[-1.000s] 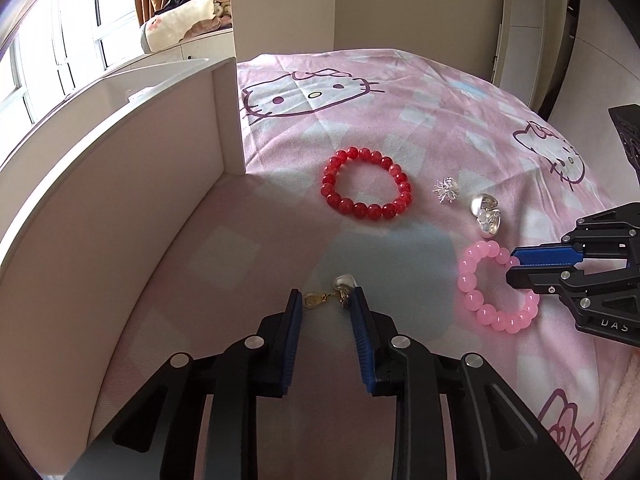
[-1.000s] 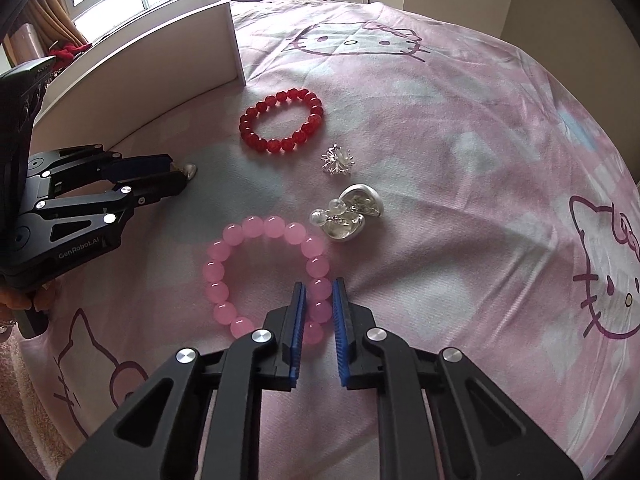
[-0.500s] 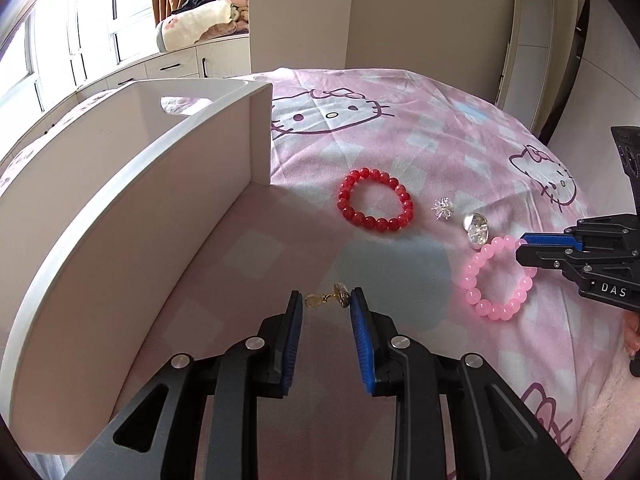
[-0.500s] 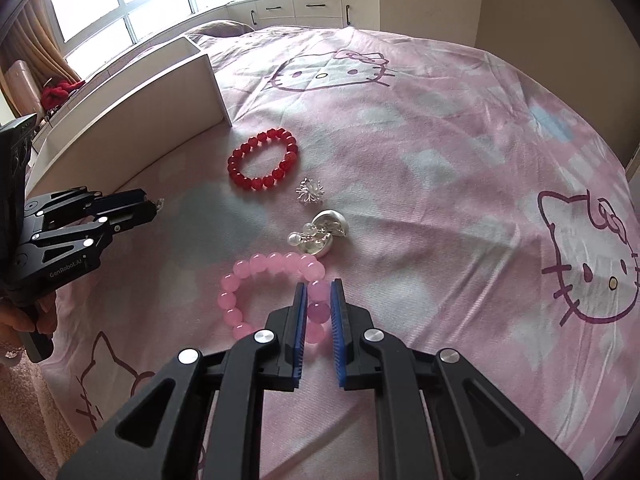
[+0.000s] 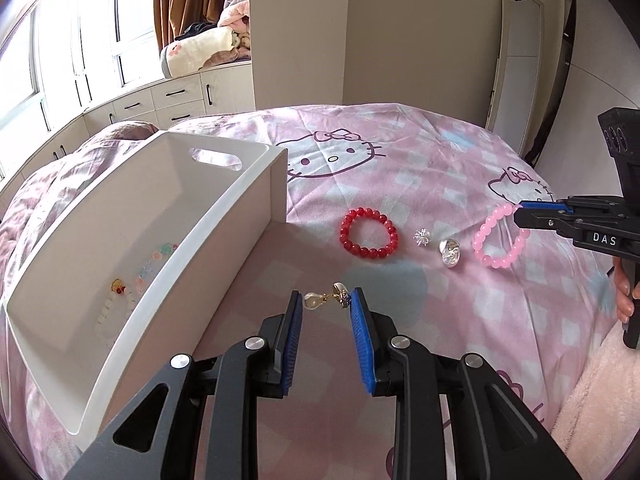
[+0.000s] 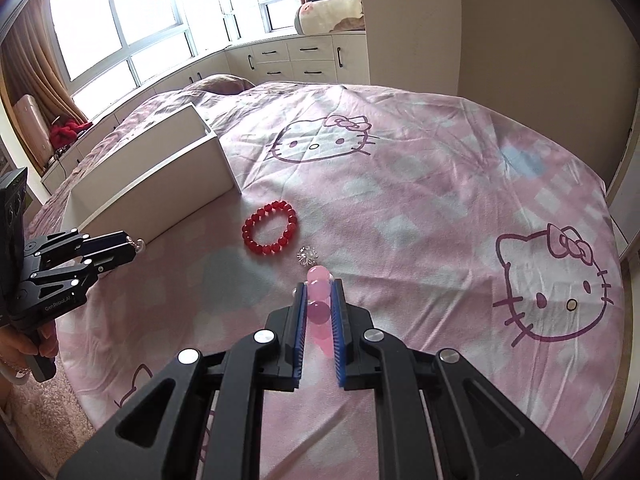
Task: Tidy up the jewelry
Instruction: 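Lower the pendant and pink bracelet into the white box and release both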
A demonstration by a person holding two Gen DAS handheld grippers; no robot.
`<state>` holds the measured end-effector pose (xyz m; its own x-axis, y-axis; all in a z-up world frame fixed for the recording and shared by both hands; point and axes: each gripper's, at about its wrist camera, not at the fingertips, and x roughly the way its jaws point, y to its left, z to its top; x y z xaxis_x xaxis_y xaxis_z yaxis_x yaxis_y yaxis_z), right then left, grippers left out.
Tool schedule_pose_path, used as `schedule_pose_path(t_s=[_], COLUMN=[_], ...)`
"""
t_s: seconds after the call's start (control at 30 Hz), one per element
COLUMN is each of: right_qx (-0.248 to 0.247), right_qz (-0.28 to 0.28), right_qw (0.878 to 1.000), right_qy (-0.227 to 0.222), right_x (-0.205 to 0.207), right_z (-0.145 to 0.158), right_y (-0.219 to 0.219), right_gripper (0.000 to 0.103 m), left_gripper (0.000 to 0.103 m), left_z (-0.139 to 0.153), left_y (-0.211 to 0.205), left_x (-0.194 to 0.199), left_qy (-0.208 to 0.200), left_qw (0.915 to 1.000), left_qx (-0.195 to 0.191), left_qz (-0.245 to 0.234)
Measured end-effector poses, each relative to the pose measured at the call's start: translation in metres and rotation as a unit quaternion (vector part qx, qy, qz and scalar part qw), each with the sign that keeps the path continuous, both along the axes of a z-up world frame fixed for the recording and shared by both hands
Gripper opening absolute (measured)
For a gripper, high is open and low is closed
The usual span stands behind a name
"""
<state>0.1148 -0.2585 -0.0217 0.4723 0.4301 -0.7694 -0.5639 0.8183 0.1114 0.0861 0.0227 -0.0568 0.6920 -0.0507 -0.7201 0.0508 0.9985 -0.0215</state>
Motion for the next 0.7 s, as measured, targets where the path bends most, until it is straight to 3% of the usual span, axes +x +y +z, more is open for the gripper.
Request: schedule_pose_path(t_s=[0.37, 0.7], right_qx=[0.013, 0.019], right_qz=[0.018, 0.068], right_qw=[0.998, 0.992], right_qy=[-0.053, -0.101], right_x=[0.008, 0.012], right_z=[0.068, 0.128], right_y=[0.018, 0.071], right_gripper=[0.012, 0.012], left_gripper=[0.029, 0.029], left_z=[0.056, 0.092], left_y=[0.045, 0.103], left_x=[-0.022, -0.042], left_qy=[-0.03, -0.037], left_qw=[0.999, 0.9966], left_qx=[0.018, 0.027], left_qz=[0.028, 0.069])
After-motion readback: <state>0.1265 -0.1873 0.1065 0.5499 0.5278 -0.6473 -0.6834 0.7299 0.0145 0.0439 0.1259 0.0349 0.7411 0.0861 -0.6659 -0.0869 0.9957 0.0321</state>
